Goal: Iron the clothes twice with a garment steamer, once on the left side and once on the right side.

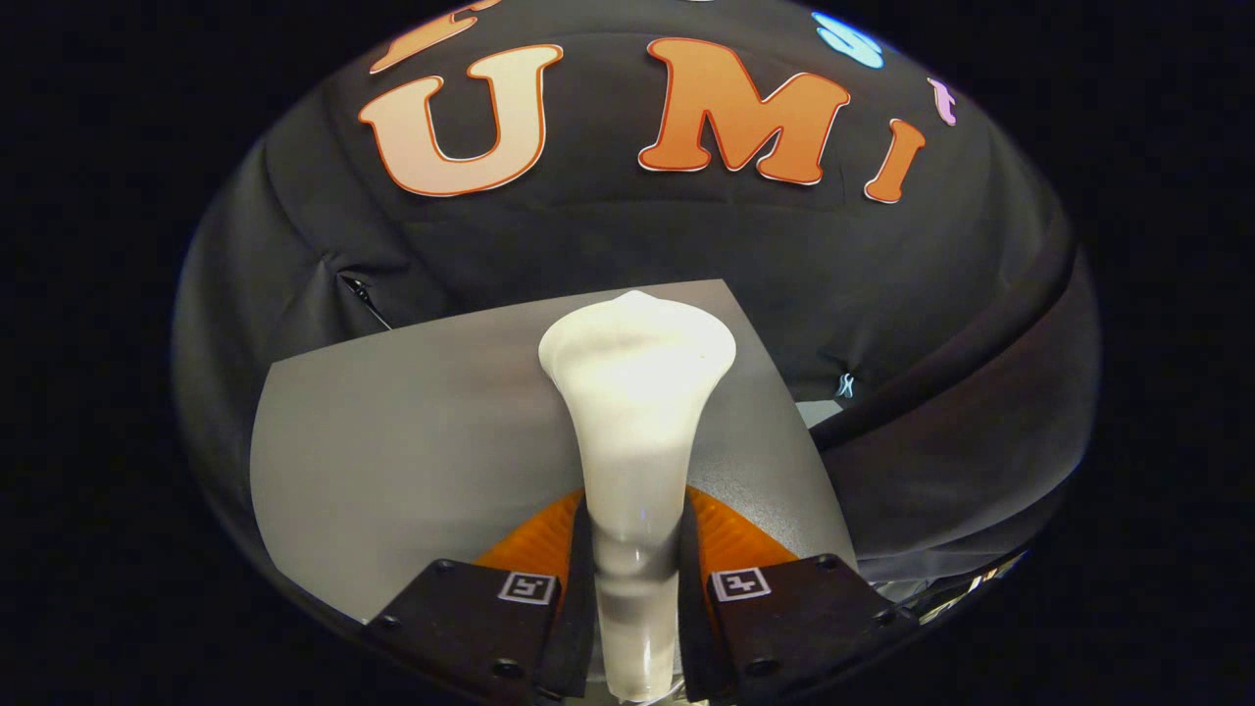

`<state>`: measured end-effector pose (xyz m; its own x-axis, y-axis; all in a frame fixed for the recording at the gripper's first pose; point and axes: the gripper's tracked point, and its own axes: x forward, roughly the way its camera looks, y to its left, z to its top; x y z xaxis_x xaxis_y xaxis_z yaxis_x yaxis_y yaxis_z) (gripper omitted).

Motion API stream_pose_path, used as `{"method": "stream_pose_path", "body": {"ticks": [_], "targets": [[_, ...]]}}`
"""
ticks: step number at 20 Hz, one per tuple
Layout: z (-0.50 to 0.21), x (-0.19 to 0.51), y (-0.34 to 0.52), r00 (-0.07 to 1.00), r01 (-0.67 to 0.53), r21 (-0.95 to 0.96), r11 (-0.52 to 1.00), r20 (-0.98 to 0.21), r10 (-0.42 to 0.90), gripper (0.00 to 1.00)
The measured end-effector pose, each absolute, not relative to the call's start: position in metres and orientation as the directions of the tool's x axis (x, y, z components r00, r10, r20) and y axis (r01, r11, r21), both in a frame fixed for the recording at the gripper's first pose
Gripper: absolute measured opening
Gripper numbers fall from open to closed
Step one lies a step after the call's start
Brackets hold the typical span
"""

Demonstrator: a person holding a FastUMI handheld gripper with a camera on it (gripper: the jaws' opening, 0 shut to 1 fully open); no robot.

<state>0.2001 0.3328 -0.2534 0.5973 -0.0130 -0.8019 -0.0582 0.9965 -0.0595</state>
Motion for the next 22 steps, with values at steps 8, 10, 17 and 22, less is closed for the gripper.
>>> {"method": "stream_pose_path", "body": {"ticks": [8,10,17,22], "targets": [[-0.196,0.174,0.33,0.742,-0.045,-0.004,0.999,-0.67,0.031,0.39],[-0.183,0.161,0.33,0.77,-0.056,-0.006,0.998,-0.637,0.039,0.39],[-0.134,0.118,0.31,0.85,-0.017,0.002,1.0,-0.527,0.015,0.39],[-0.082,0.093,0.284,0.915,-0.034,-0.005,0.999,-0.402,0.03,0.39]]}}
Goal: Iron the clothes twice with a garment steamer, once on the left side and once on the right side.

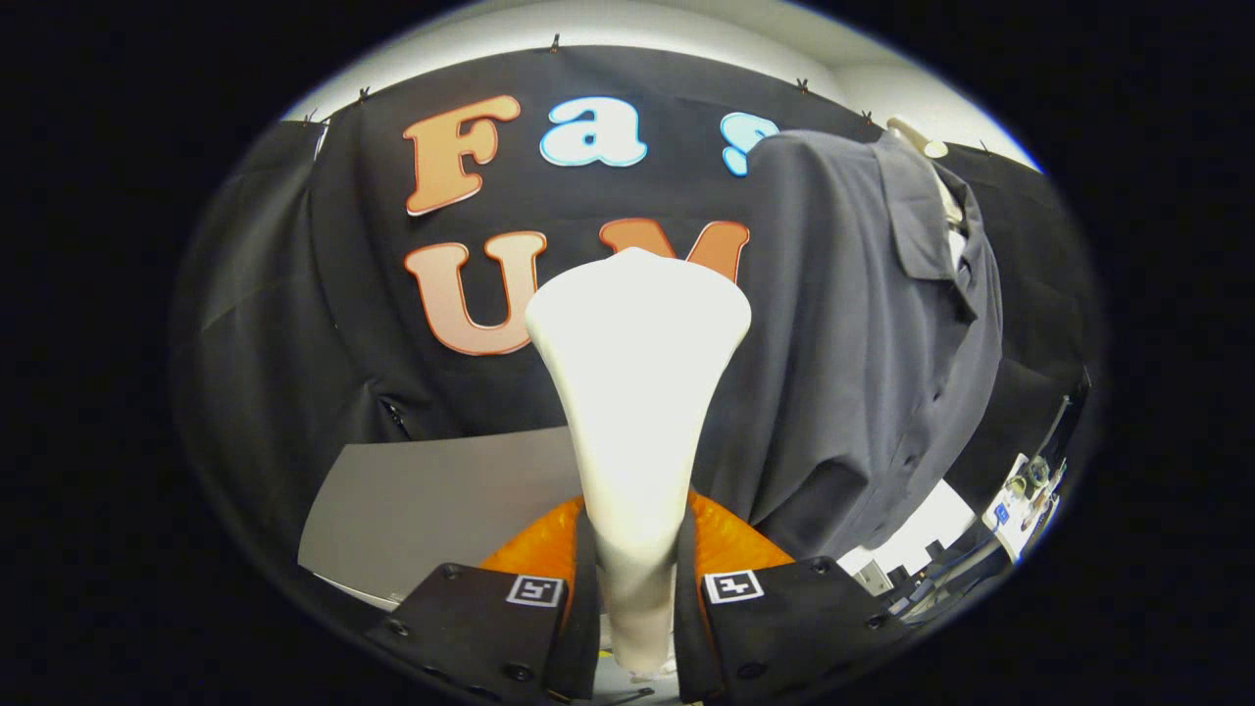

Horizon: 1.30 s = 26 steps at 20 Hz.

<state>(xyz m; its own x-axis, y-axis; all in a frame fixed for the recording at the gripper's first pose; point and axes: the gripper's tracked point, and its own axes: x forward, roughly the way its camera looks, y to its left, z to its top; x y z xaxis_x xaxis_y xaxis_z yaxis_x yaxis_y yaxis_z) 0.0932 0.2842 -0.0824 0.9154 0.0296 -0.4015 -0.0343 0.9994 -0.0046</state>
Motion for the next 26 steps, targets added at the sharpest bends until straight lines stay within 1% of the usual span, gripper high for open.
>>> {"method": "stream_pose_path", "body": {"ticks": [2,6,10,14,17,21,24,26], "targets": [[-0.058,0.08,0.273,0.929,-0.059,0.028,0.998,-0.365,0.065,0.39],[-0.019,0.069,0.214,0.958,-0.074,0.031,0.997,-0.275,0.079,0.38],[0.001,0.081,0.141,0.971,-0.087,0.03,0.996,-0.219,0.091,0.38],[0.013,0.087,0.077,0.975,-0.085,0.051,0.995,-0.2,0.093,0.38],[0.014,0.09,0.049,0.976,-0.085,0.045,0.995,-0.2,0.092,0.38],[0.012,0.105,0.043,0.969,-0.142,0.039,0.989,-0.199,0.147,0.38],[-0.001,0.111,0.048,0.953,-0.196,0.053,0.979,-0.224,0.203,0.38],[-0.006,0.117,0.046,0.95,-0.21,0.05,0.977,-0.228,0.215,0.38]]}}
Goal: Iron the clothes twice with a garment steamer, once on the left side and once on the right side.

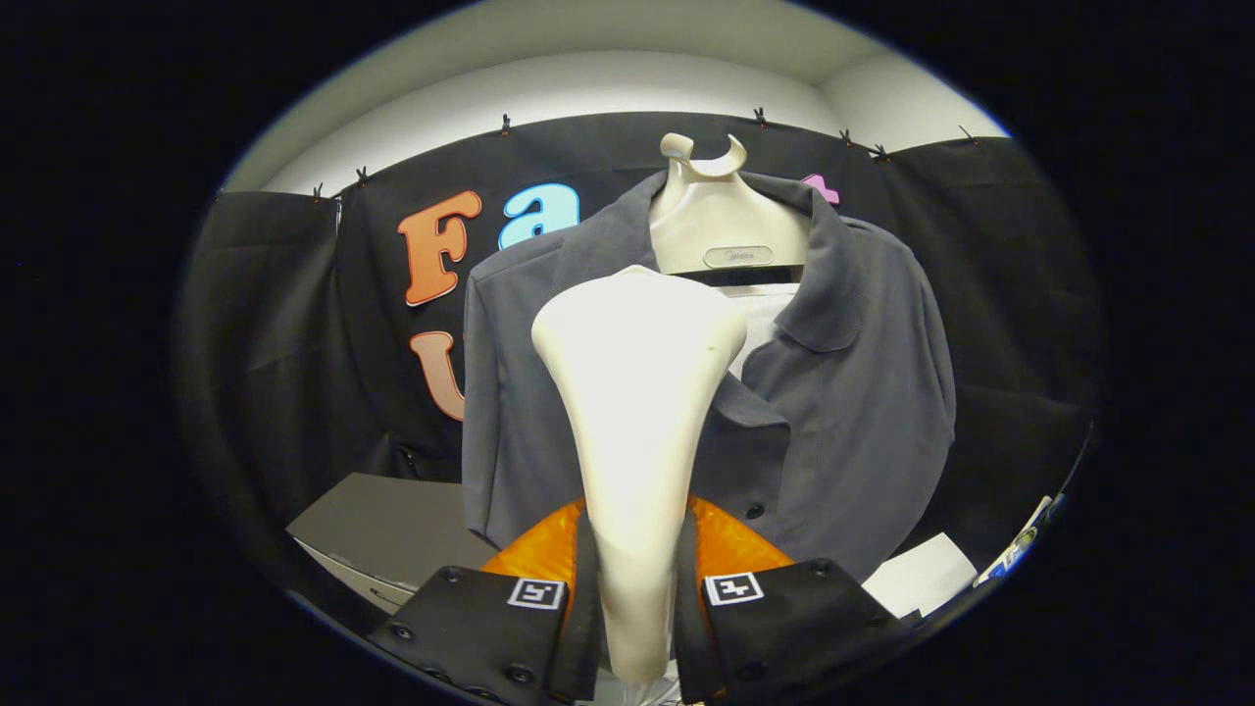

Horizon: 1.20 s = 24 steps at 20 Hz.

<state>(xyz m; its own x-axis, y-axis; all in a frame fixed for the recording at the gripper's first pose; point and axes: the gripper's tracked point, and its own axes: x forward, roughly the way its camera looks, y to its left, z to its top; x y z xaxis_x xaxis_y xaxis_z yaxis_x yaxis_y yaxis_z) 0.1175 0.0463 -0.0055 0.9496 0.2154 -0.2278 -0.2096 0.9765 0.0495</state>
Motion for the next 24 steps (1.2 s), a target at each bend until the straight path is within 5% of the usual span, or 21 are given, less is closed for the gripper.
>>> {"method": "stream_pose_path", "body": {"ticks": [24], "targets": [[-0.135,0.126,0.024,0.892,-0.181,0.06,0.982,-0.409,0.19,0.38]]}}
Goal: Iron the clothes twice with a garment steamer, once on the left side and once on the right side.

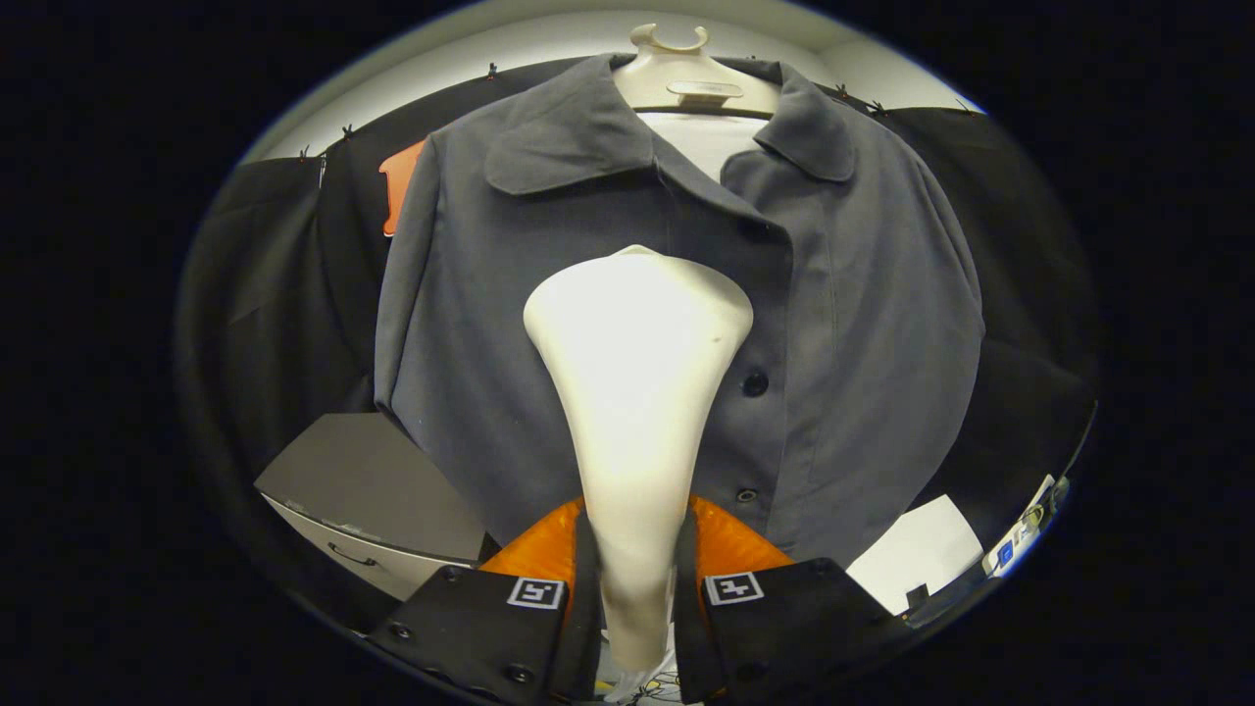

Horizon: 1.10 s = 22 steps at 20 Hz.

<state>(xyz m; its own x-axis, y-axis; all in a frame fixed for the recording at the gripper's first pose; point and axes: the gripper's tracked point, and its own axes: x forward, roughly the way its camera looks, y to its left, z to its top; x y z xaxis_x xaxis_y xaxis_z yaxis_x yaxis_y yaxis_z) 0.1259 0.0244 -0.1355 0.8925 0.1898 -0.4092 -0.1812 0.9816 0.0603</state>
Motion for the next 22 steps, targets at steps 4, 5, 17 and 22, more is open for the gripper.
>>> {"method": "stream_pose_path", "body": {"ticks": [4,5,17,22], "targets": [[-0.157,0.123,0.022,0.874,-0.181,0.078,0.98,-0.444,0.196,0.38],[-0.162,0.123,0.022,0.872,-0.182,0.072,0.981,-0.449,0.195,0.38],[-0.229,0.112,0.011,0.813,-0.141,0.059,0.988,-0.562,0.15,0.38],[-0.267,0.105,0.003,0.774,-0.119,0.07,0.99,-0.619,0.136,0.39]]}}
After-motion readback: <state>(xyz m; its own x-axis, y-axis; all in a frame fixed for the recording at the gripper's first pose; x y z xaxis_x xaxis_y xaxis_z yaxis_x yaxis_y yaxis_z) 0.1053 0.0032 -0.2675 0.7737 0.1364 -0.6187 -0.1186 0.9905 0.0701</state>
